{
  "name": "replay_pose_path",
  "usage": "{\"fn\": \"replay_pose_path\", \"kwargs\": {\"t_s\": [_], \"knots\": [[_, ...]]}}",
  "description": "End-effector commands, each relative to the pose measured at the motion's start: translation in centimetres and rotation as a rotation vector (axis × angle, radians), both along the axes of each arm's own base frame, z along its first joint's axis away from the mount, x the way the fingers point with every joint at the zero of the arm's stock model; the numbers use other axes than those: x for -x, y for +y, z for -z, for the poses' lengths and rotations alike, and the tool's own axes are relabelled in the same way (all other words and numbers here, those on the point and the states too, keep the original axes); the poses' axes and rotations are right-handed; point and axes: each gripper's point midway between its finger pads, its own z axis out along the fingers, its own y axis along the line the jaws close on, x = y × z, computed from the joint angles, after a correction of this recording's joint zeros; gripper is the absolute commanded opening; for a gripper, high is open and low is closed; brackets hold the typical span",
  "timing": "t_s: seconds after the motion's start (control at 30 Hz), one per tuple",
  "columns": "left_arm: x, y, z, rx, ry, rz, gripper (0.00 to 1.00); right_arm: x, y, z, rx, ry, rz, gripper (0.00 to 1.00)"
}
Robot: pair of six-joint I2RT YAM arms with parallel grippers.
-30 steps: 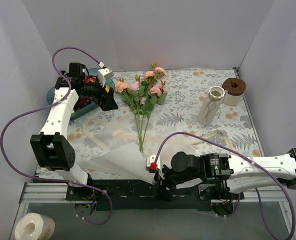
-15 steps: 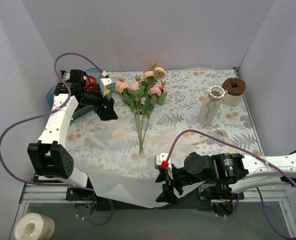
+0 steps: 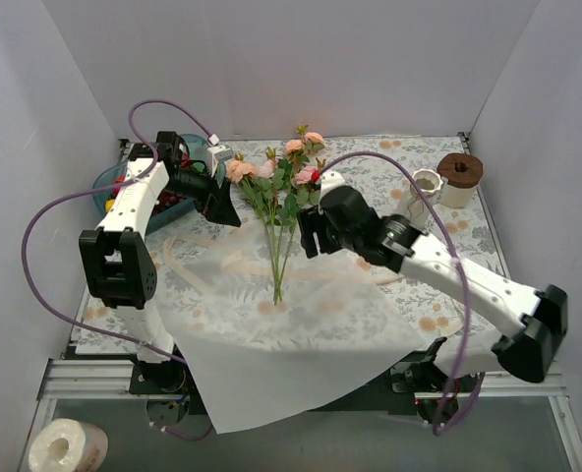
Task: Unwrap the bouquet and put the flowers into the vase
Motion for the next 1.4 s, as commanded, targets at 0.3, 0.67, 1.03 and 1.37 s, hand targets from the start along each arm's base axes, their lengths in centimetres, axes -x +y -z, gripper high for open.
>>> {"fn": "replay_pose_path", "kwargs": {"t_s": [0.3,0.67,1.03,1.37], "knots": [[-2.0,4.6,2.0,-0.179,-0.143,-0.340,0.98,-13.4,4.4,9.8,0.128,0.188,0.301,0.81],[-1.3,6.0,-0.9,-0.204,-0.319,-0.437,0.98,-15.3,4.7,16.7,0.168,0.221,0.353,0.53],[-0.6,6.6,1.4,-0.252,-0.282,-0.434,0.98,-16.7,6.3,20.2,0.173,0.253,0.350,0.52],[-0.5,6.9,1.5,-0.273,-0.292,-0.427,0.98,-18.0,6.0,21.0,0.192,0.244,0.384,0.45]]}}
